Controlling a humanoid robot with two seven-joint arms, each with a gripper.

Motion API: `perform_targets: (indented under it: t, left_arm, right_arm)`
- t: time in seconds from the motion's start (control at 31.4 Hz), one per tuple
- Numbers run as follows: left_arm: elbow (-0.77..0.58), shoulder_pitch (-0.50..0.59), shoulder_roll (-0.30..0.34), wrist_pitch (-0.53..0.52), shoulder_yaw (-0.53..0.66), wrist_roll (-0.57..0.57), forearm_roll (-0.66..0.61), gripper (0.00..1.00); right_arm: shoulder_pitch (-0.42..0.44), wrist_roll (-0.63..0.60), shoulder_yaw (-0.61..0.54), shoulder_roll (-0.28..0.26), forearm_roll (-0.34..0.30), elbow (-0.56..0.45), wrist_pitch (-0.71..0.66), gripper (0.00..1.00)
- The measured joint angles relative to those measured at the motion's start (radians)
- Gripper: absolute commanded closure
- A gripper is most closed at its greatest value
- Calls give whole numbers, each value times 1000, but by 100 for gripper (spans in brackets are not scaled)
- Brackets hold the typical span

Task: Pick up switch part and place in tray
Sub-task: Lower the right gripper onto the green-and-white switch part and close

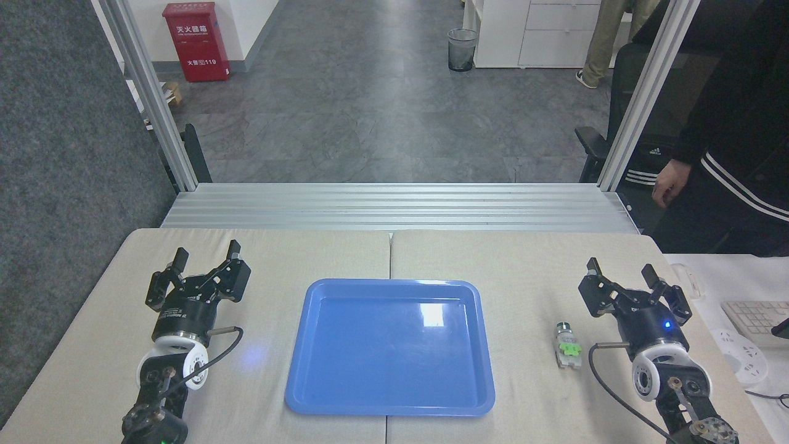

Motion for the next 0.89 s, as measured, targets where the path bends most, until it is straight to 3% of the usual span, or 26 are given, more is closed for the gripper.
perform_targets:
  t: [0.89]
  left_arm:
    - [1,2,0,0,0,0,0,0]
  right_arm:
    - [96,202,62,97,50,19,14,6]
